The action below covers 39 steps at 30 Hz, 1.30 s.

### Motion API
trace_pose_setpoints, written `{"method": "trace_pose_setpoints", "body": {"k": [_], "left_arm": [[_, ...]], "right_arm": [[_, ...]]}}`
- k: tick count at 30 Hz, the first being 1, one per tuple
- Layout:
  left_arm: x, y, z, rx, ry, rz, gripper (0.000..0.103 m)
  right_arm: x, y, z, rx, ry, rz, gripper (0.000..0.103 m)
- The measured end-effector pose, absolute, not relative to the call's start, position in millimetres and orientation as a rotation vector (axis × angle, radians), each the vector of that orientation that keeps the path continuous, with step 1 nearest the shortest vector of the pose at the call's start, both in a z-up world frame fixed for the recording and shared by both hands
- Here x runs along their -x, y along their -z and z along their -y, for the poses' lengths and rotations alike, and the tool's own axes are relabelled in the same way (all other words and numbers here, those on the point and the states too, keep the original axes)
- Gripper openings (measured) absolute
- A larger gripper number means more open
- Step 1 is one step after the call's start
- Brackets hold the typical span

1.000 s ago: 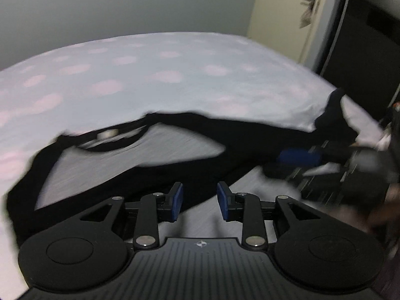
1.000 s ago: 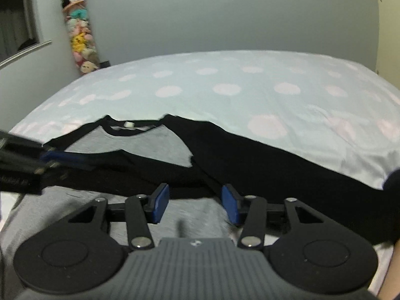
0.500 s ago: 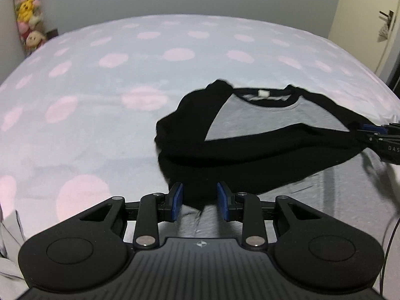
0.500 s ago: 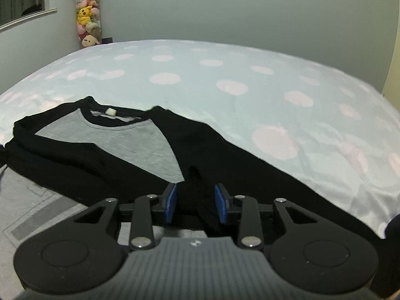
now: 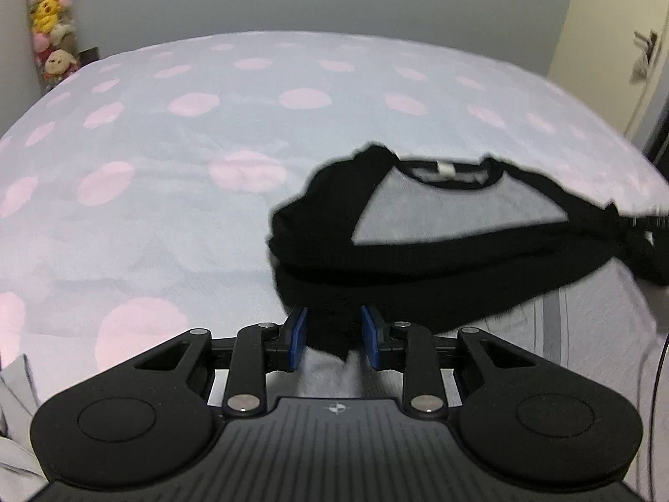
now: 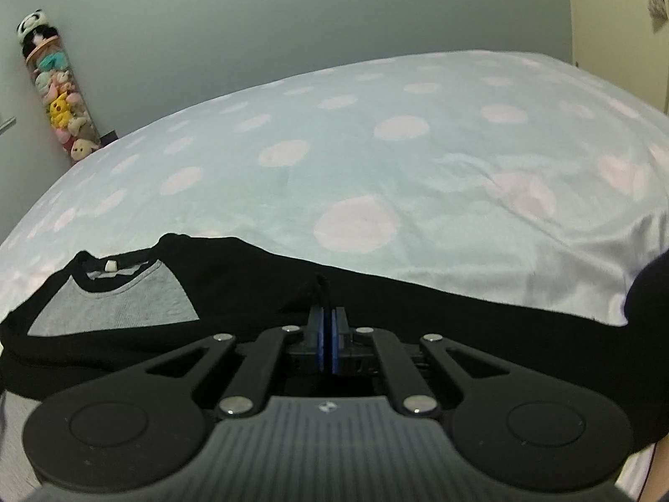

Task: Fold clothes

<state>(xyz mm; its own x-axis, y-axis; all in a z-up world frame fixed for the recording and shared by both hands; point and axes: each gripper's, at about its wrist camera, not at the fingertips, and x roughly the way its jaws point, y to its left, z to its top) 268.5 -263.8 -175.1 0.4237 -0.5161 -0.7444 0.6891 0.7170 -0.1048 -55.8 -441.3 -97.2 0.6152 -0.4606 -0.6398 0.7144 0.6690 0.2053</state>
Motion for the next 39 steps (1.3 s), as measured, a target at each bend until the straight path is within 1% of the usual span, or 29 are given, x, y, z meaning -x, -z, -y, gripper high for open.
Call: {"method": "trace_pose_setpoints", "body": {"k": [5,7,10,11,12,13,14,21,29,30,31,32,33,39], "left_arm": [[-305,159,263,-0.091,0.73,-0.871,0.026],[-320,159,269,-0.057,0.72,-0.91,0.026],[-341,167,285,-0.058,0.703,-1.026,0.026],[-347,171,289,-0.068,0.684,-1.069,0.024],[-350,171,291,-0.073,0.677,-1.072,0.013],[-352,170,293,-0.077,0.673,-1.066,0.007],[-354,169,294,-0.082,0.669,-1.059,0.002],[-376,160,301,-0.107,0.601,-1.026,0.0],[-384,163,297,-0.097,0.584,-1.001,0.0],[-384,165,296,-0.09,0.585,-1.015,0.003],[-382,167,295,-0.082,0.586,-1.032,0.009],[-381,170,294,-0.074,0.588,-1.05,0.019],[-379,173,292,-0.066,0.589,-1.068,0.024],[-370,194,289,-0.004,0.598,-1.189,0.025]], "right_arm": [[54,99,438,-0.488,0.719,-0.592,0.009],[54,99,438,-0.489,0.717,-0.591,0.009],[54,99,438,-0.486,0.709,-0.586,0.009],[54,99,437,-0.483,0.708,-0.587,0.009],[54,100,437,-0.479,0.708,-0.589,0.009],[54,100,437,-0.475,0.707,-0.591,0.008],[54,101,437,-0.472,0.712,-0.589,0.006],[54,99,437,-0.435,0.77,-0.576,0.004],[53,101,439,-0.444,0.767,-0.576,0.005],[54,101,439,-0.446,0.765,-0.575,0.006],[55,100,439,-0.448,0.765,-0.575,0.006],[55,100,439,-0.45,0.766,-0.576,0.009],[55,100,438,-0.452,0.766,-0.576,0.009],[55,101,434,-0.453,0.763,-0.577,0.009]]}}
